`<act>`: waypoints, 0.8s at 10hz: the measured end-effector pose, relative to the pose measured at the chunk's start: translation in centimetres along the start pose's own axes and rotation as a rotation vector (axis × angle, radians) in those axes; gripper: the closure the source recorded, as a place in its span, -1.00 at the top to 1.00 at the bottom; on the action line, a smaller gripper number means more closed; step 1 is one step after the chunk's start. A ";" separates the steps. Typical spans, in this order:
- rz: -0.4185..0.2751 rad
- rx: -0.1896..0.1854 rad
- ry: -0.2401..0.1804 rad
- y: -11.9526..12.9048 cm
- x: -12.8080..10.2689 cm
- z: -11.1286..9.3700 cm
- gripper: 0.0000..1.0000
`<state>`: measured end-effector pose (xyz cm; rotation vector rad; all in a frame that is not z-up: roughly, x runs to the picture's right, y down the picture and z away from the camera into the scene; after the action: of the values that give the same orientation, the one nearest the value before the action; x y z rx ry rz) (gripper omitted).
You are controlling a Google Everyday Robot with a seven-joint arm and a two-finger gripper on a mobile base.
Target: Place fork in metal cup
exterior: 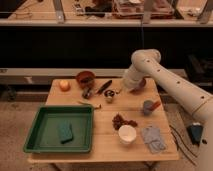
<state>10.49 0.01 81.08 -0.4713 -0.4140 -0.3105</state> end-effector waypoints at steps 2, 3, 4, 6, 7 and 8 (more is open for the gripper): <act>0.009 -0.010 0.001 -0.3 0.3 0.7 -1.00; 0.011 -0.011 0.000 -0.4 0.4 0.9 -1.00; 0.012 -0.013 -0.002 -0.6 0.4 1.1 -1.00; 0.003 -0.014 -0.009 -1.0 0.1 1.4 -1.00; -0.002 -0.015 -0.012 -1.1 -0.1 1.5 -1.00; -0.008 -0.018 -0.016 -1.3 -0.3 1.6 -1.00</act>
<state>9.22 -0.23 82.77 -0.4901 -0.4290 -0.3182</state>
